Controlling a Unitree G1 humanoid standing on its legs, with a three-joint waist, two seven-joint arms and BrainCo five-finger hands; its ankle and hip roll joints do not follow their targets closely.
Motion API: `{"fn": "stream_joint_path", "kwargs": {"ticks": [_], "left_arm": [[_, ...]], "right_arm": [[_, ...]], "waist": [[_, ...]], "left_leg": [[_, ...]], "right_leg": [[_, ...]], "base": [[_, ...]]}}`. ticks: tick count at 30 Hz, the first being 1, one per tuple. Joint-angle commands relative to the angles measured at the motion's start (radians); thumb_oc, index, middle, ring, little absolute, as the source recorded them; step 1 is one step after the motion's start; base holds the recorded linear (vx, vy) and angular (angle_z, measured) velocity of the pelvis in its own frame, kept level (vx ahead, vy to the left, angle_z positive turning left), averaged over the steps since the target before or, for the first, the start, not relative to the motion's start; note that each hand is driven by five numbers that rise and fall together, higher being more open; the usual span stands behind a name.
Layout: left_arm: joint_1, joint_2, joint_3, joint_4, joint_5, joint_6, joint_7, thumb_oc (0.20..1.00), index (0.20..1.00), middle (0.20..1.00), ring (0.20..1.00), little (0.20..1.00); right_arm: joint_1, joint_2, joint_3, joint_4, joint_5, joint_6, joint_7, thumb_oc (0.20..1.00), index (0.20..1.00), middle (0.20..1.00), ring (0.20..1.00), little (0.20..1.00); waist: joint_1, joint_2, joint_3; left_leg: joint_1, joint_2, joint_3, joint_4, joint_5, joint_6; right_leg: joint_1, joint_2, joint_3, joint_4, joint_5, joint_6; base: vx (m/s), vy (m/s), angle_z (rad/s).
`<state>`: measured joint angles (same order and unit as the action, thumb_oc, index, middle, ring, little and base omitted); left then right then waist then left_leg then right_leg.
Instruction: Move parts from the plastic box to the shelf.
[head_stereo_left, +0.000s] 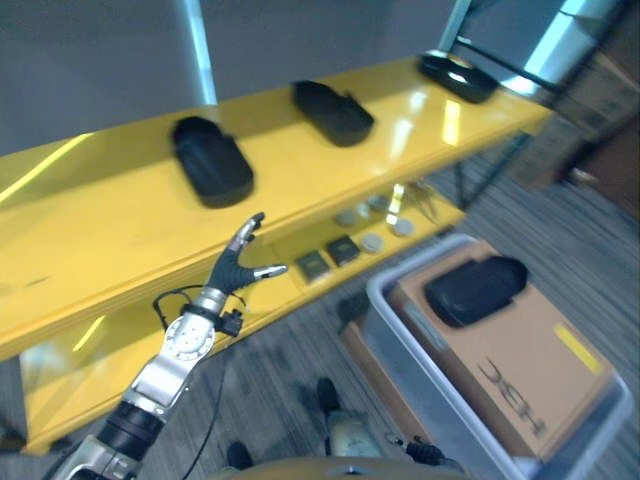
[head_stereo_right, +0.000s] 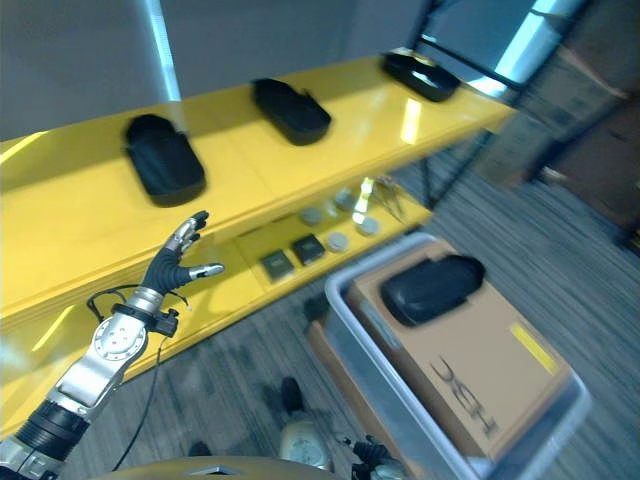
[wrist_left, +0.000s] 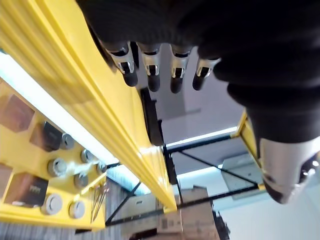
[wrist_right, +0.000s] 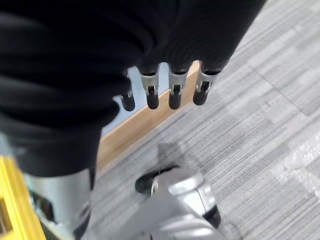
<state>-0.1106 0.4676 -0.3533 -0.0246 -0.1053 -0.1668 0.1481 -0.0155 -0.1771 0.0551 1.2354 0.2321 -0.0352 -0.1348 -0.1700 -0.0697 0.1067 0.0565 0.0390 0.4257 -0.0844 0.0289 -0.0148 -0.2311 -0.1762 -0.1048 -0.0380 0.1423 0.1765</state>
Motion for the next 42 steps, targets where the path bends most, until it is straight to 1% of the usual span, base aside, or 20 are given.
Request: {"fn": "stream_joint_path", "kwargs": {"ticks": [1,4,6,9,11,12,13,14,15,17,19,20,22,26,27,29,30,34,37,42], "left_arm": [[-0.066,0.011,0.084,-0.061,0.069,-0.063,0.067,1.0,1.0,1.0,1.0,1.0],[-0.049,0.003,0.117,-0.053,0.105,-0.059,0.087,1.0,1.0,1.0,1.0,1.0],[-0.03,-0.006,0.146,-0.032,0.118,-0.062,0.106,1.0,1.0,1.0,1.0,1.0],[-0.002,-0.023,0.172,-0.023,0.106,-0.063,0.108,1.0,1.0,1.0,1.0,1.0],[0.021,-0.03,0.193,-0.011,0.099,-0.058,0.115,1.0,1.0,1.0,1.0,1.0],[0.024,-0.034,0.194,-0.001,0.099,-0.057,0.121,1.0,1.0,1.0,1.0,1.0],[0.022,-0.042,0.189,0.015,0.101,-0.058,0.127,1.0,1.0,1.0,1.0,1.0],[0.028,-0.044,0.186,0.029,0.112,-0.051,0.138,1.0,1.0,1.0,1.0,1.0],[0.067,-0.053,0.194,0.036,0.144,-0.051,0.17,1.0,1.0,1.0,1.0,1.0],[0.084,-0.055,0.201,0.046,0.158,-0.05,0.187,1.0,1.0,1.0,1.0,1.0],[0.085,-0.068,0.182,0.111,0.173,-0.03,0.19,1.0,1.0,1.0,1.0,1.0],[0.084,-0.069,0.18,0.114,0.174,-0.032,0.191,1.0,1.0,1.0,1.0,1.0],[0.067,-0.068,0.155,0.146,0.196,-0.02,0.177,1.0,1.0,1.0,1.0,1.0],[0.06,-0.066,0.123,0.252,0.25,-0.013,0.186,1.0,1.0,1.0,1.0,1.0],[0.077,-0.061,0.138,0.294,0.28,-0.012,0.213,1.0,1.0,1.0,1.0,1.0],[0.088,-0.065,0.145,0.313,0.289,-0.015,0.228,1.0,1.0,1.0,1.0,1.0],[0.116,-0.082,0.155,0.366,0.307,-0.009,0.248,1.0,1.0,1.0,1.0,1.0],[0.142,-0.099,0.139,0.44,0.312,-0.006,0.248,1.0,1.0,1.0,1.0,1.0],[0.126,-0.117,0.091,0.556,0.333,0.015,0.243,1.0,1.0,1.0,1.0,1.0],[0.084,-0.153,0.042,0.767,0.323,0.037,0.222,1.0,1.0,1.0,1.0,1.0]], "right_arm": [[0.017,-0.031,0.026,0.018,0.022,-0.032,-0.045,1.0,1.0,1.0,1.0,1.0],[0.032,-0.037,0.033,0.05,-0.021,-0.022,-0.042,1.0,1.0,1.0,1.0,1.0],[0.042,-0.033,0.036,0.072,-0.026,-0.018,-0.04,1.0,1.0,1.0,1.0,1.0],[0.046,-0.031,0.052,0.108,-0.037,-0.011,-0.029,1.0,1.0,1.0,1.0,1.0],[0.04,-0.043,0.078,0.091,-0.051,-0.012,-0.022,1.0,1.0,1.0,1.0,1.0],[0.035,-0.052,0.1,0.084,-0.07,-0.013,-0.02,1.0,1.0,1.0,1.0,1.0],[0.025,-0.065,0.119,0.077,-0.092,-0.011,-0.02,1.0,1.0,1.0,1.0,1.0],[0.021,-0.071,0.14,0.071,-0.124,-0.007,-0.023,1.0,1.0,1.0,1.0,1.0],[0.013,-0.083,0.186,0.036,-0.192,-0.015,-0.036,1.0,1.0,1.0,1.0,1.0],[0.017,-0.089,0.187,0.018,-0.192,-0.021,-0.034,1.0,1.0,1.0,1.0,1.0],[0.021,-0.095,0.168,0.005,-0.155,-0.033,-0.028,1.0,1.0,1.0,1.0,1.0],[0.023,-0.096,0.168,0.004,-0.154,-0.033,-0.028,1.0,1.0,1.0,1.0,1.0],[0.034,-0.097,0.153,-0.04,-0.124,-0.05,-0.021,1.0,1.0,1.0,1.0,1.0],[0.06,-0.118,0.141,-0.205,-0.129,-0.083,-0.052,1.0,1.0,1.0,1.0,1.0],[0.106,-0.149,0.129,-0.443,-0.163,-0.122,-0.077,1.0,1.0,1.0,1.0,1.0],[0.128,-0.165,0.12,-0.53,-0.191,-0.138,-0.098,1.0,1.0,1.0,1.0,1.0],[0.181,-0.174,0.082,-0.731,-0.193,-0.185,-0.117,1.0,1.0,1.0,1.0,1.0],[0.279,-0.184,0.026,-0.974,-0.221,-0.239,-0.13,1.0,1.0,1.0,1.0,1.0],[0.267,-0.201,0.013,-1.083,-0.209,-0.251,-0.117,1.0,1.0,1.0,1.0,1.0],[0.026,-0.234,0.069,-0.966,-0.256,-0.197,-0.187,1.0,1.0,1.0,1.0,1.0]], "waist": [[0.032,0.049,0.015],[0.044,0.05,0.005],[0.038,0.052,-0.013],[0.04,0.048,-0.013],[0.056,0.049,0.013],[0.074,0.048,0.033],[0.083,0.044,0.053],[0.091,0.036,0.056],[0.125,0.053,0.057],[0.124,0.069,0.052],[0.121,0.095,0.039],[0.124,0.097,0.043],[0.093,0.112,0.029],[0.062,0.115,0.011],[0.041,0.112,0.019],[0.039,0.11,0.018],[0.02,0.102,0.019],[0.003,0.09,0.018],[0.012,0.065,-0.003],[0.064,0.038,-0.011]], "left_leg": [[0.06,0.03,-0.046,0.005,-0.105,0.01],[0.078,0.034,0.015,0.025,-0.116,0.01],[0.088,0.042,0.034,0.056,-0.126,-0.004],[0.046,0.105,0.034,0.274,-0.135,-0.038],[-0.04,0.189,-0.007,0.512,-0.051,-0.102],[-0.078,0.204,-0.047,0.591,0.003,-0.124],[-0.134,0.194,-0.088,0.643,0.042,-0.124],[-0.168,0.163,-0.133,0.636,0.041,-0.118],[-0.167,0.019,-0.317,0.391,-0.045,-0.069],[-0.138,0.056,-0.371,0.209,-0.021,-0.074],[-0.1,0.043,-0.463,0.089,-0.002,-0.071],[-0.089,0.044,-0.46,0.079,0.001,-0.071],[-0.058,0.051,-0.422,0.045,0.008,-0.074],[-0.017,0.015,-0.373,0.008,0.0,-0.049],[-0.017,0.003,-0.34,-0.003,-0.005,-0.038],[-0.012,0.0,-0.322,-0.003,-0.025,-0.034],[-0.003,-0.007,-0.298,-0.003,-0.032,-0.023],[0.01,-0.01,-0.265,-0.003,-0.046,-0.012],[0.022,-0.011,-0.255,-0.003,-0.059,-0.003],[0.014,-0.007,-0.272,-0.003,-0.059,-0.001]], "right_leg": [[0.089,-0.023,-0.153,0.179,-0.086,0.012],[0.153,-0.024,-0.203,0.193,-0.126,0.005],[0.184,0.009,-0.181,0.118,-0.126,-0.006],[0.24,0.054,-0.141,0.055,-0.14,-0.054],[0.294,0.098,-0.118,0.008,-0.154,-0.104],[0.311,0.104,-0.108,-0.009,-0.156,-0.117],[0.308,0.102,-0.112,-0.026,-0.139,-0.133],[0.305,0.09,-0.103,-0.04,-0.133,-0.13],[0.296,0.077,-0.036,-0.041,-0.121,-0.096],[0.292,0.074,-0.004,-0.041,-0.123,-0.074],[0.298,0.086,0.038,-0.042,-0.13,-0.064],[0.303,0.087,0.041,-0.042,-0.131,-0.065],[0.303,0.082,0.04,-0.044,-0.131,-0.058],[0.273,0.047,0.091,-0.04,-0.097,-0.031],[0.234,0.038,0.124,-0.028,-0.08,-0.017],[0.224,0.032,0.139,-0.027,-0.081,-0.006],[0.208,0.029,0.164,-0.028,-0.068,0.01],[0.202,0.028,0.192,-0.038,-0.056,0.021],[0.201,0.034,0.208,-0.042,-0.052,0.027],[0.208,0.036,0.181,-0.049,-0.054,0.019]], "base": [[-0.02,0.031,-1.37],[0.0,-0.107,-1.47],[0.11,-0.228,-0.44],[0.17,-0.305,-0.69],[0.12,-0.336,-0.55],[-0.06,-0.223,-0.32],[-0.12,-0.109,-1.01],[-0.05,0.08,-1.15],[0.11,0.189,-1.41],[0.16,0.195,-0.97],[0.16,0.148,-0.49],[0.12,0.152,-0.61],[0.04,0.183,-0.63],[0.01,0.271,-0.21],[-0.04,0.205,-0.91],[-0.01,0.184,-0.77],[0.03,0.125,-0.59],[0.02,0.084,-0.5],[0.05,0.029,-0.2],[0.03,-0.045,-0.08]]}}
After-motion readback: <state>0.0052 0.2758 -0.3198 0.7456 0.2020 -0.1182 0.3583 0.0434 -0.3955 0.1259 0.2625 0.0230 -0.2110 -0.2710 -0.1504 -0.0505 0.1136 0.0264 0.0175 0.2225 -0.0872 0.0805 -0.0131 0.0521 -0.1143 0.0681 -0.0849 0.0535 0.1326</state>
